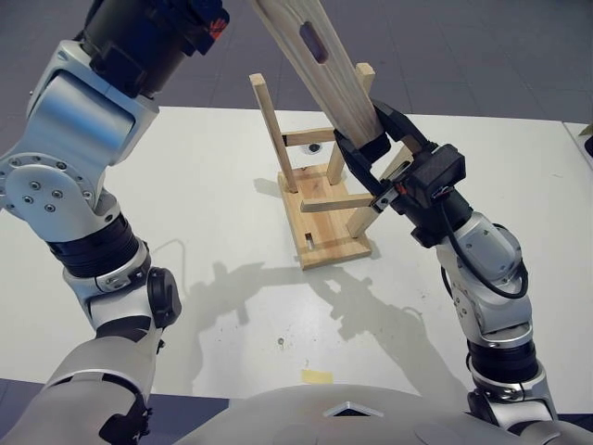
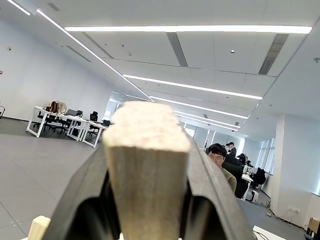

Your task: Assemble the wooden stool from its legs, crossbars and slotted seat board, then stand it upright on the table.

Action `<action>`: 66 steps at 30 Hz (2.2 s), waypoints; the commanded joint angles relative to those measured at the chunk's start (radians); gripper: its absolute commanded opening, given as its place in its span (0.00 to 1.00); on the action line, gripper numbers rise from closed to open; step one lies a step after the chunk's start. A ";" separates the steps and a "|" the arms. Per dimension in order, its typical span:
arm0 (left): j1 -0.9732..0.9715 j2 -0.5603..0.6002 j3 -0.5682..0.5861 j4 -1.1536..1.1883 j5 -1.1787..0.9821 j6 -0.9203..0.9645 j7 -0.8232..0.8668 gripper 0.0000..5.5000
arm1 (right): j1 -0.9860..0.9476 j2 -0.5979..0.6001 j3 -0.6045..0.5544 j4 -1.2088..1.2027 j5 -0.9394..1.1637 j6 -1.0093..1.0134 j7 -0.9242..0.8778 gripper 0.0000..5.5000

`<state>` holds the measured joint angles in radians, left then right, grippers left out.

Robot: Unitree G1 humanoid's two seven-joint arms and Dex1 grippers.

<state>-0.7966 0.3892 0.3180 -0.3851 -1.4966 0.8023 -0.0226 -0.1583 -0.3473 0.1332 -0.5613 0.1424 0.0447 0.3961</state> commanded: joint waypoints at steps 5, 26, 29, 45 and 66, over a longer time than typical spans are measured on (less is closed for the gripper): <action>-0.089 0.124 0.051 0.065 0.208 -0.133 0.008 0.19 | -0.047 0.096 -0.151 0.042 0.134 0.136 -0.123 0.68; 0.322 0.345 -0.160 0.126 0.820 -0.227 -0.434 0.19 | 0.123 0.072 -0.158 0.138 0.295 0.347 0.011 0.98; 0.312 0.328 -0.178 0.143 0.861 -0.236 -0.450 0.19 | 0.123 0.041 -0.154 0.106 0.311 0.377 0.037 0.98; 0.346 0.233 -0.052 0.177 0.829 -0.173 -0.417 0.19 | 0.035 -0.214 -0.243 -0.024 0.901 0.691 0.273 0.98; 0.539 0.036 0.052 0.001 0.671 0.004 -0.174 0.19 | 0.095 -0.140 0.014 0.041 0.485 0.471 0.322 0.46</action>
<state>-0.2306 0.4397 0.3519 -0.3704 -0.7920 0.7922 -0.2100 -0.0828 -0.5015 0.1328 -0.4978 0.6422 0.5189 0.7308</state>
